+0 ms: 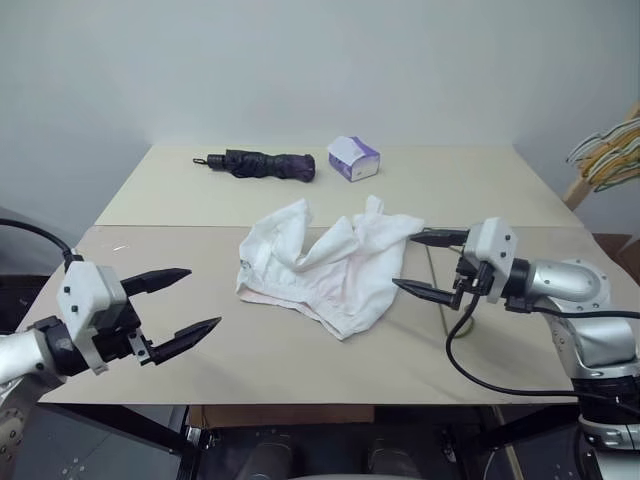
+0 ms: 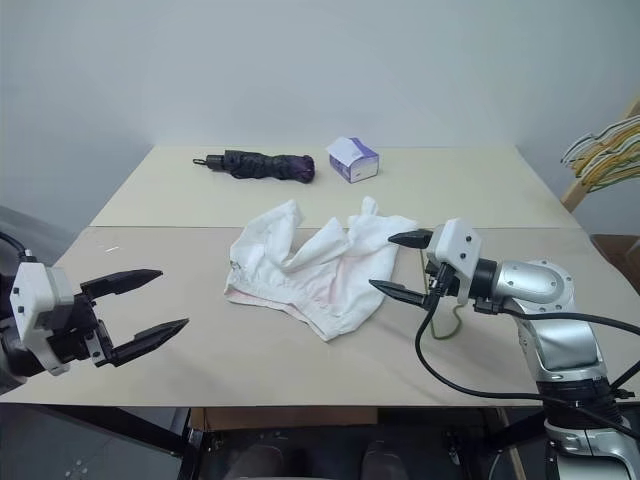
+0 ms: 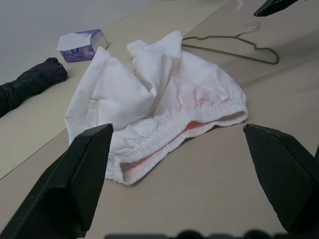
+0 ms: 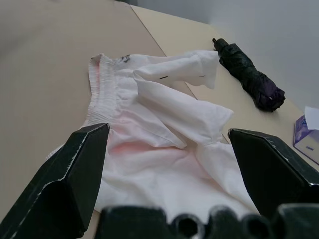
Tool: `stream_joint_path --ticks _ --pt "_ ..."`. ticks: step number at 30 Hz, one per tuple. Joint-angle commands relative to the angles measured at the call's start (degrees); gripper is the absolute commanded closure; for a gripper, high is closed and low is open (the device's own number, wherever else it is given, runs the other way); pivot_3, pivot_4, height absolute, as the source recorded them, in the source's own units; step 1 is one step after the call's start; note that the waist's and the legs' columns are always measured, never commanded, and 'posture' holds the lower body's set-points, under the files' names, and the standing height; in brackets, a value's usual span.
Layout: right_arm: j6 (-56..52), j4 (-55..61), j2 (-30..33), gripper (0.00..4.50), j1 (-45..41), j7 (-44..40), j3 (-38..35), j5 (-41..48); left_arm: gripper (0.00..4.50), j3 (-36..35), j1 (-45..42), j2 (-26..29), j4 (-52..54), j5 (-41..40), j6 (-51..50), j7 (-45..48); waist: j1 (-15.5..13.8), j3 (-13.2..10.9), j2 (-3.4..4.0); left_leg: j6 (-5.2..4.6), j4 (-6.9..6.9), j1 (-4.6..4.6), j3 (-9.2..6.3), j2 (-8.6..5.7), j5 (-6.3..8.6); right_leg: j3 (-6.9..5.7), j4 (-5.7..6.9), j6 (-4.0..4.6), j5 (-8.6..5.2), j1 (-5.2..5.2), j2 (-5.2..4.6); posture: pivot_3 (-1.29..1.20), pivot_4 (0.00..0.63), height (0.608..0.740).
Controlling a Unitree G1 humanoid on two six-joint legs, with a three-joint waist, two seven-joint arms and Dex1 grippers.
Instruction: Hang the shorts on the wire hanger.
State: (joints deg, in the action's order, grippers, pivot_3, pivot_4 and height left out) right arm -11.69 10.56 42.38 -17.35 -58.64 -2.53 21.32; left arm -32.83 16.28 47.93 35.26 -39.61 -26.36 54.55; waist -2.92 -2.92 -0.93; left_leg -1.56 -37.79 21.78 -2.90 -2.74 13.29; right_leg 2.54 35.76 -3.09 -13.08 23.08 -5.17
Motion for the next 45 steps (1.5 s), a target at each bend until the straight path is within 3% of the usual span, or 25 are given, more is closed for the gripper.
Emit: stream_joint_path --ticks 1,16,22,32,36,45 --pt "1.23 1.28 0.07 0.05 -0.89 0.17 -0.91 0.05 0.00 -1.08 -1.87 0.24 0.60 -1.37 0.51 -0.62 0.01 0.00 0.00 0.00 0.00 0.00 0.00 0.00 0.00 0.00 0.00 0.00 0.00 0.00 0.00 0.08 0.000 0.740" --pt "-0.20 3.87 0.21 0.05 -1.11 1.40 2.25 -2.52 0.00 1.33 -4.76 0.38 0.07 -0.41 0.14 -1.05 0.39 0.01 -0.01 0.00 0.00 -0.05 0.01 0.02 0.00 0.00 0.02 -0.05 0.06 -0.02 0.03 0.05 0.000 0.740" --pt "-0.72 7.39 0.86 0.05 1.56 1.63 9.77 -8.92 0.00 2.65 -4.75 0.16 -0.04 -0.20 0.50 -0.64 0.57 0.01 -0.01 0.00 0.00 0.00 0.02 0.02 0.00 0.00 0.01 -0.02 0.14 0.02 0.03 0.04 0.000 0.740" --pt "-10.89 6.86 -7.09 0.05 -2.67 8.83 28.39 -27.32 0.00 4.27 -7.41 1.28 -1.76 -0.04 0.49 0.52 0.83 0.03 -0.04 0.03 0.00 -0.01 0.02 0.01 0.00 -0.01 0.06 0.07 0.17 0.08 0.07 0.03 0.000 0.740" --pt "-11.79 4.20 -9.16 0.96 -4.54 10.37 32.00 -32.15 0.00 4.61 -7.48 1.21 -1.76 0.32 0.79 0.66 0.76 0.06 -0.09 0.03 0.00 -0.03 0.01 -0.05 0.01 -0.05 0.06 0.26 0.27 0.09 0.06 0.03 0.000 0.740" --pt "-7.90 3.59 -8.29 3.97 -5.31 8.08 31.51 -32.96 0.00 5.24 -6.87 0.30 -1.43 1.24 1.52 0.47 0.90 0.06 -0.09 0.04 0.00 -0.06 0.00 -0.07 0.01 -0.07 0.06 0.25 0.27 0.07 0.07 0.03 0.000 0.740"
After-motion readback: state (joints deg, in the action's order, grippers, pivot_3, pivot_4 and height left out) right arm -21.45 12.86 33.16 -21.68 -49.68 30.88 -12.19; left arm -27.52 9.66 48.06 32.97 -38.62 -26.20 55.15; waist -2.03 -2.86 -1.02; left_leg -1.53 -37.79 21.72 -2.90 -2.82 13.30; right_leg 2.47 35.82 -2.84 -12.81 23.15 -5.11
